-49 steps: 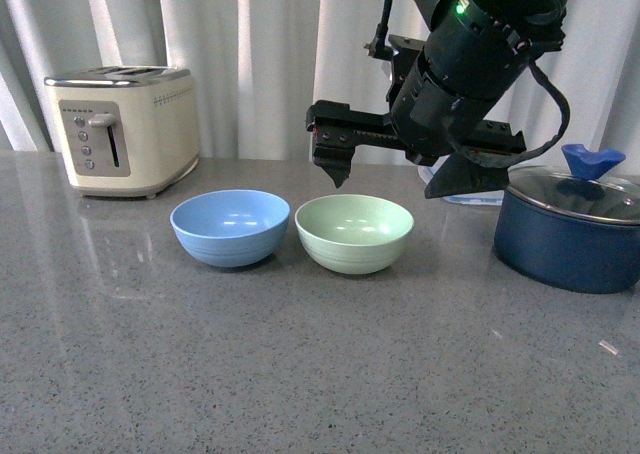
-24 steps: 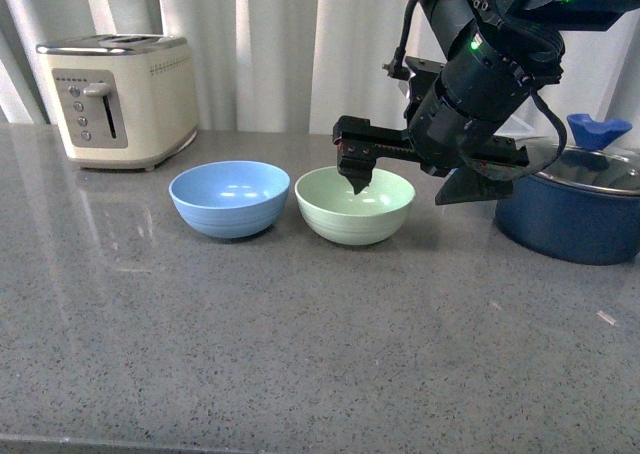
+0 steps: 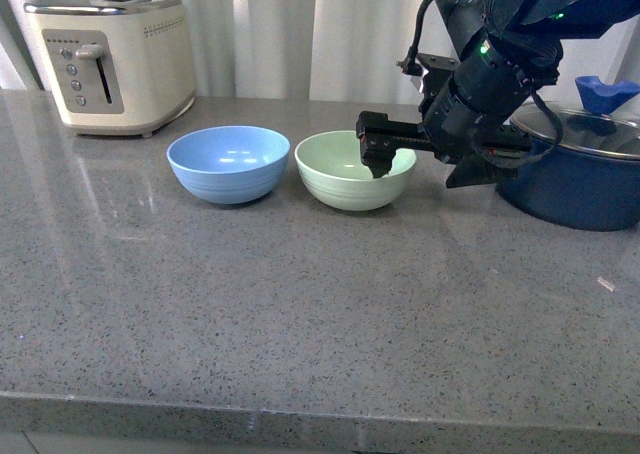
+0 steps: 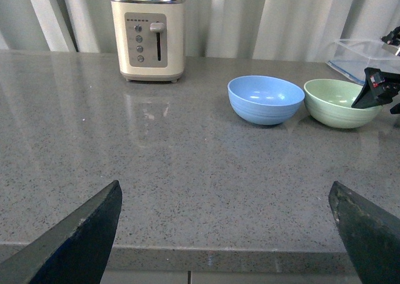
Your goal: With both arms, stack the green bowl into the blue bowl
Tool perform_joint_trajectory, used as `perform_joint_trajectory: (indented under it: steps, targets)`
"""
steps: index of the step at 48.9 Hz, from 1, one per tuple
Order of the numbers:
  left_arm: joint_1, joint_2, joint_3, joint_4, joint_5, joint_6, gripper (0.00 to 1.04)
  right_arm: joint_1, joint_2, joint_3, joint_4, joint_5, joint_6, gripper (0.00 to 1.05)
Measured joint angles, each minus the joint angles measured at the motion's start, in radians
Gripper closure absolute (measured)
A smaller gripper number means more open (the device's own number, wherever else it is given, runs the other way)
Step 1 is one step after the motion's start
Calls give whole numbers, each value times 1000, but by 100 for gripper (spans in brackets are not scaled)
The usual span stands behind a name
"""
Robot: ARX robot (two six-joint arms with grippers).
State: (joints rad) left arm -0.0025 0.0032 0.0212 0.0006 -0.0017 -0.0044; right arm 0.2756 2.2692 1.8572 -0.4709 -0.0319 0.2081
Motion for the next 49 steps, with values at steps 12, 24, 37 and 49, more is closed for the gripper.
perform_joint_trajectory:
  steps: [12, 24, 37, 49]
  targets:
    - [0, 0, 0, 0, 0, 0, 7, 8, 16, -1, 34, -5, -19, 37]
    - [0, 0, 0, 0, 0, 0, 7, 21, 16, -39, 58, -19, -32, 84]
    - [0, 0, 0, 0, 0, 0, 7, 19, -18, -21, 67, -10, -52, 103]
    - [0, 0, 0, 0, 0, 0, 7, -1, -18, -7, 51, 5, -74, 103]
